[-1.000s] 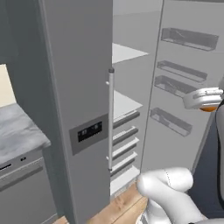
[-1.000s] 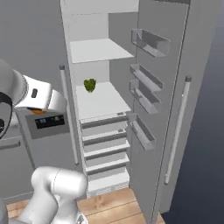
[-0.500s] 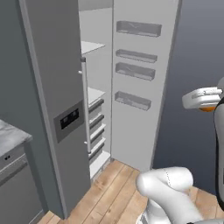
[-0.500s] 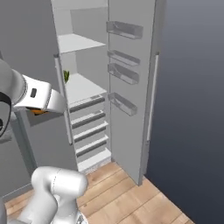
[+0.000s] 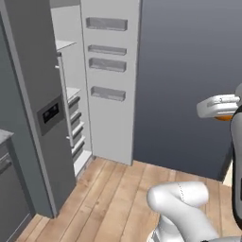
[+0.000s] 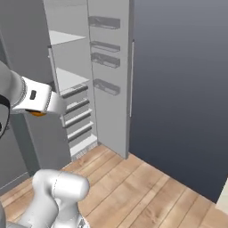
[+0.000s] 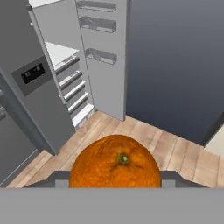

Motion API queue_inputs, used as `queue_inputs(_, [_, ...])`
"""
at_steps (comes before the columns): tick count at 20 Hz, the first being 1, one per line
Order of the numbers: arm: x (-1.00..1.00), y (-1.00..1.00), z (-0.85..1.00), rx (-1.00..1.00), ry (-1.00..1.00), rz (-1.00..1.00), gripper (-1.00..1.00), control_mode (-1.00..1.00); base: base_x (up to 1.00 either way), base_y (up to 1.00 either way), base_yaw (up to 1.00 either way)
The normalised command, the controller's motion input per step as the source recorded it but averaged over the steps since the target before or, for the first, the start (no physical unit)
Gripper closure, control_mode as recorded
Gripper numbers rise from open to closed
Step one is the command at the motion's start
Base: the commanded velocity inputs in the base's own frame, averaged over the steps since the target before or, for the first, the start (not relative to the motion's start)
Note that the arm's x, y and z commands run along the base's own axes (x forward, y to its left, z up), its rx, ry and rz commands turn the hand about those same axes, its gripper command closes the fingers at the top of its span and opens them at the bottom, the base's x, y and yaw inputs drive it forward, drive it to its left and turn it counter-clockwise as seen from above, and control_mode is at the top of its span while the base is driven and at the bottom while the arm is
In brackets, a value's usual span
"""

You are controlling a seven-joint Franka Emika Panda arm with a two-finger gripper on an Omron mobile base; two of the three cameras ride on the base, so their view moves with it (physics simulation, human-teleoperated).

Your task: Pick up the pear and tangerine from the fridge and place one fruit on each plate on the dining counter.

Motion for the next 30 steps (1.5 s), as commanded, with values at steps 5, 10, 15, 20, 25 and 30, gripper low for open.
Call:
queue_inputs(5, [0.00, 0.00, 0.00, 0.00, 0.00, 0.00, 1.00, 1.00, -1.00, 0.00, -0.34])
queue_inputs(10, [0.00, 0.00, 0.00, 0.00, 0.00, 0.00, 1.00, 1.00, -1.00, 0.00, -0.35])
queue_inputs(15, [0.00, 0.00, 0.00, 0.00, 0.00, 0.00, 1.00, 1.00, -1.00, 0.01, -0.35])
queue_inputs(20, [0.00, 0.00, 0.00, 0.00, 0.00, 0.00, 1.00, 1.00, -1.00, 0.03, -0.35])
queue_inputs(25, [0.00, 0.00, 0.00, 0.00, 0.00, 0.00, 1.00, 1.00, -1.00, 0.02, -0.35])
queue_inputs(30, [0.00, 0.00, 0.00, 0.00, 0.00, 0.00, 1.00, 1.00, -1.00, 0.05, -0.34])
